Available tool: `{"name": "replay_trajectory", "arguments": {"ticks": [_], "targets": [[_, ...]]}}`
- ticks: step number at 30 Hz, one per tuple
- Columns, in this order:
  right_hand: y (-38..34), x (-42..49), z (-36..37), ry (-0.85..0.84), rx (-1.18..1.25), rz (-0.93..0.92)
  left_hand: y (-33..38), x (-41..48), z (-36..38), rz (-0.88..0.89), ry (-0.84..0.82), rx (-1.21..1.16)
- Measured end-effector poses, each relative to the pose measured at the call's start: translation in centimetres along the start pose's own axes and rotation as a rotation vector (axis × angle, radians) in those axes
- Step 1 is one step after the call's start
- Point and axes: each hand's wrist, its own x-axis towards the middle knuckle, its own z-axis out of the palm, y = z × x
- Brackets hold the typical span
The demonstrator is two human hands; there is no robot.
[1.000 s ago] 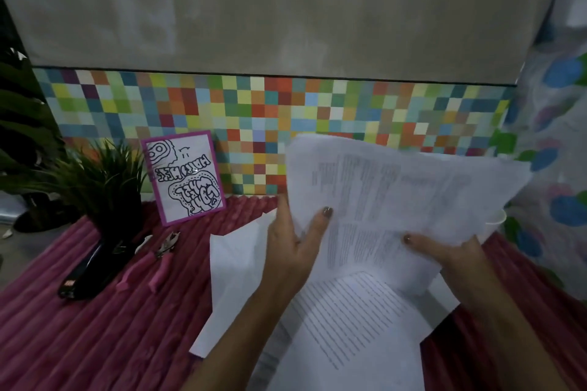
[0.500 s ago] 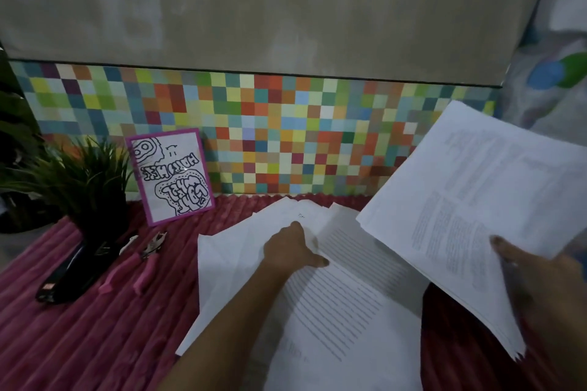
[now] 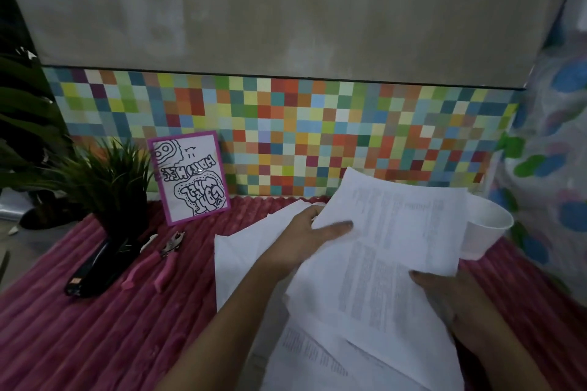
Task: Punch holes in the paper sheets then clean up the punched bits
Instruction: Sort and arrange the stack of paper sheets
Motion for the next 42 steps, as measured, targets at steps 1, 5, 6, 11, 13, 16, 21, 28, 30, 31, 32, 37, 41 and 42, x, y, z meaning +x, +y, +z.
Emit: {"name": "replay_trajectory", "arguments": {"ticks": [1,5,6,11,13,16,21,28,30,31,32,37,41,42], "targets": [[-0.4,0.3,0.2,-0.004,0.001,-0.020,0.2,-0.1,0.2,0.031,-0.017,0.014],[-0.6,1.1,0.6,0.159,-0.063,-0.112,1.7,-0.6,0.7,0.166,-0.046,-0.077],[-1.0,1.4,0.7,0.147,-0.045,-0.120,2.2,-0.9,0.8,0.199,-0.065,-0.120],[-2.7,0.8,0.7,-0.125,0.172,-0.042,3.6,-1.3,1.2,0.254,-0.166,-0.387],[-2.9,0.6,0.2,-0.137,0.202,0.001,3.3,-0.8,1.0,0.223,-0.202,-0.440],[-3.1,0.5,-1.0,-0.062,0.107,-0.023,1.4,0.6,0.2,0.129,-0.109,-0.344],[-2.6,0.2,-4.0,0.113,-0.120,0.038,-3.7,2.4,-0.3,-0.119,0.293,0.651],[-0.7,0.7,-4.3,0.254,-0.345,0.038,-4.3,2.6,1.0,-0.162,0.105,0.825],[-0.4,0.9,-4.1,0.263,-0.388,0.021,-4.0,2.5,0.7,-0.154,0.073,0.805],[-0.3,1.0,-4.0,0.263,-0.396,0.016,-3.9,2.4,0.6,-0.150,0.068,0.782],[-0.2,1.0,-3.9,0.262,-0.392,0.012,-3.7,2.3,0.4,-0.141,0.071,0.734],[0.0,1.1,-3.1,0.239,-0.407,-0.042,-2.6,1.4,1.2,-0.034,0.085,0.424],[-0.2,0.9,-2.2,0.250,-0.361,-0.181,-2.1,0.5,0.5,0.150,0.118,0.145],[-0.6,0.8,-2.0,0.237,-0.317,-0.224,-1.6,0.2,0.1,0.202,0.123,0.066]]}}
